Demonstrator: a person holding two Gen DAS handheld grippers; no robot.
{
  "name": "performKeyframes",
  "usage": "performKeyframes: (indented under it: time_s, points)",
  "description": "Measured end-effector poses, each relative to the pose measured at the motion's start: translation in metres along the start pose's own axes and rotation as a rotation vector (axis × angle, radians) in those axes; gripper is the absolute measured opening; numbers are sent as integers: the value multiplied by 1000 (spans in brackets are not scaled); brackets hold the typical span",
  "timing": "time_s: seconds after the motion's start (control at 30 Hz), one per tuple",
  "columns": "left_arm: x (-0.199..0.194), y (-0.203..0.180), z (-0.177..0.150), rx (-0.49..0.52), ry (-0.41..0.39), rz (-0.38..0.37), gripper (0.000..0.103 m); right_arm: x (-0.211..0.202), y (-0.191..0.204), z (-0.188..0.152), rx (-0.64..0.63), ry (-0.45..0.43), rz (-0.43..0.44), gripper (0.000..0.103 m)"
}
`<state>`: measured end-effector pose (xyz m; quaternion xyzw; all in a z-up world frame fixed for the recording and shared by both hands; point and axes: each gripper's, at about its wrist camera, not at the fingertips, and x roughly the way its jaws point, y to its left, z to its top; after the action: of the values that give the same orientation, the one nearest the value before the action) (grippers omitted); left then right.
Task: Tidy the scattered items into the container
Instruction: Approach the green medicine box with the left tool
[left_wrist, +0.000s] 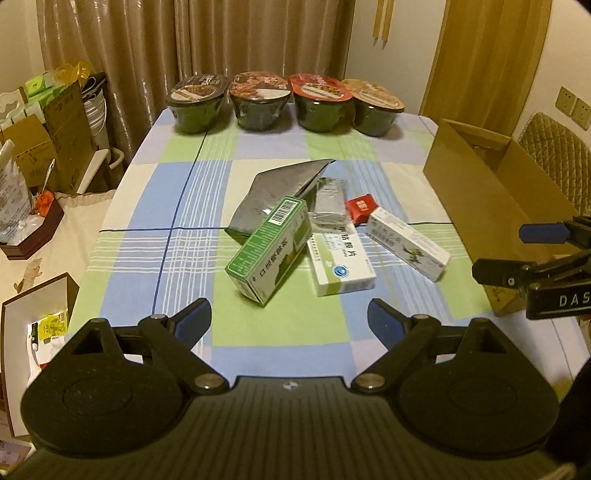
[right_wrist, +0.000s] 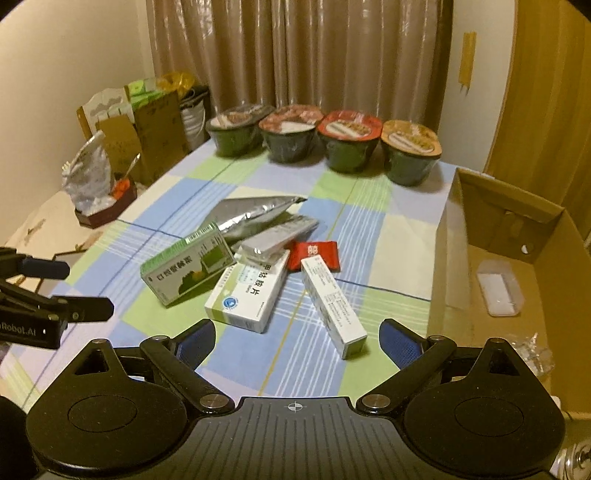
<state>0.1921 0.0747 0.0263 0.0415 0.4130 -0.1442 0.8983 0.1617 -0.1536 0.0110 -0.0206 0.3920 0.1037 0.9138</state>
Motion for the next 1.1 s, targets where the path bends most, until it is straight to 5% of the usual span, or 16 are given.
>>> performKeyframes:
  time_s: [0.4, 0.77, 0.87, 1.1]
  points:
    - [79, 15, 34, 178, 49, -29, 89, 74, -22, 23, -69, 110, 5, 100]
    - [125, 27, 57, 283, 140, -105, 83, 142, -42, 56, -171, 338, 57, 99]
    - [133, 25, 62, 306, 162, -129, 79, 153, -41, 56, -211, 375, 60, 79]
    - [154, 22, 66, 344, 216, -148, 66, 171, -45, 49, -227, 437, 67, 78]
